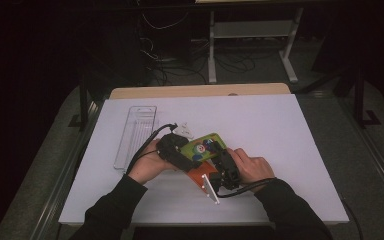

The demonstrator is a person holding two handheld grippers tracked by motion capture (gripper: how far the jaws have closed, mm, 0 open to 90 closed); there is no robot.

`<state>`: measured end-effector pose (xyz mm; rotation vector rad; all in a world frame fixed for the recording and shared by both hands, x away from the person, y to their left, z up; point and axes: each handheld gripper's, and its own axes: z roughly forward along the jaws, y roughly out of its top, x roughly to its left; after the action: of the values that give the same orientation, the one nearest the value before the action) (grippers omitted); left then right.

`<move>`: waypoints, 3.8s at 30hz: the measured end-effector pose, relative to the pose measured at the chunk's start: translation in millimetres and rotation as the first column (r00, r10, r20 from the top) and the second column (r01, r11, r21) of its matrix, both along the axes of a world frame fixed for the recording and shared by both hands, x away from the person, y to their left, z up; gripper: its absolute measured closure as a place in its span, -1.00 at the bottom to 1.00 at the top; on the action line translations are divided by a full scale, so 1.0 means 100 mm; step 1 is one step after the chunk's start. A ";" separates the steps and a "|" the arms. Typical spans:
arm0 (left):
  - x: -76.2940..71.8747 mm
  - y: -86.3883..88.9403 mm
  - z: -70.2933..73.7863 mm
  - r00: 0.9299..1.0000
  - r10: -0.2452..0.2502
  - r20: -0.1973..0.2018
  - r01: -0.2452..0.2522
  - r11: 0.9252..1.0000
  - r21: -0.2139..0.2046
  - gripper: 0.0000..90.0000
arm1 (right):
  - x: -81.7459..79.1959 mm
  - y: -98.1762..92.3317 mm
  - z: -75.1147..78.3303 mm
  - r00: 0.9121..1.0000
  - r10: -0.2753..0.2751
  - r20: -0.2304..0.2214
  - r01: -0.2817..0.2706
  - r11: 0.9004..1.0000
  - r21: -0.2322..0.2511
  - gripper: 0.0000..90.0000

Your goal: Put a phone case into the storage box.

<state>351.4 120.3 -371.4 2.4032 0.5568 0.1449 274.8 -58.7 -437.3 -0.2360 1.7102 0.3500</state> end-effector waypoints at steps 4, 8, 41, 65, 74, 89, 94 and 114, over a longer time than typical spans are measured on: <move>0.00 0.00 0.00 1.000 0.000 -0.002 0.000 1.000 -0.001 -0.65 | -0.01 0.00 0.00 1.000 -0.003 -0.016 0.002 1.000 -0.014 0.20; 0.00 -0.01 -0.01 1.000 -0.003 -0.007 0.003 1.000 -0.004 -0.65 | 0.00 0.01 -0.01 1.000 0.012 -0.014 -0.012 1.000 -0.008 0.37; 0.01 0.18 0.10 1.000 -0.026 0.015 0.027 0.992 -0.125 -1.00 | 0.06 -0.13 0.07 0.992 -0.065 -0.112 0.074 0.994 0.079 0.68; 0.08 0.31 0.11 0.999 0.024 0.026 -0.021 0.994 -0.103 -1.00 | 0.20 -0.31 0.23 0.906 -0.060 -0.418 0.218 0.914 0.341 0.68; 0.09 0.31 0.10 0.999 0.021 0.048 -0.017 0.997 -0.078 -1.00 | 0.26 -0.37 0.29 0.845 -0.002 -0.534 0.289 0.842 0.455 0.68; 0.08 0.30 0.10 0.998 0.040 0.038 -0.037 0.996 -0.081 -1.00 | 0.39 -0.53 0.39 0.682 0.177 -0.710 0.461 0.648 0.606 0.68; 0.08 0.29 0.09 0.998 0.059 0.032 -0.055 0.993 -0.105 -1.00 | 0.46 -0.63 0.40 0.628 0.239 -0.741 0.511 0.591 0.624 0.68; 0.11 0.30 0.12 0.994 0.099 0.046 -0.090 0.982 -0.167 -1.00 | 0.54 -0.73 0.38 0.500 0.407 -0.764 0.644 0.416 0.642 0.68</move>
<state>362.2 150.2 -359.0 2.2072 0.6334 0.1968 329.3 -131.9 -399.4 1.1871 2.1785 1.4482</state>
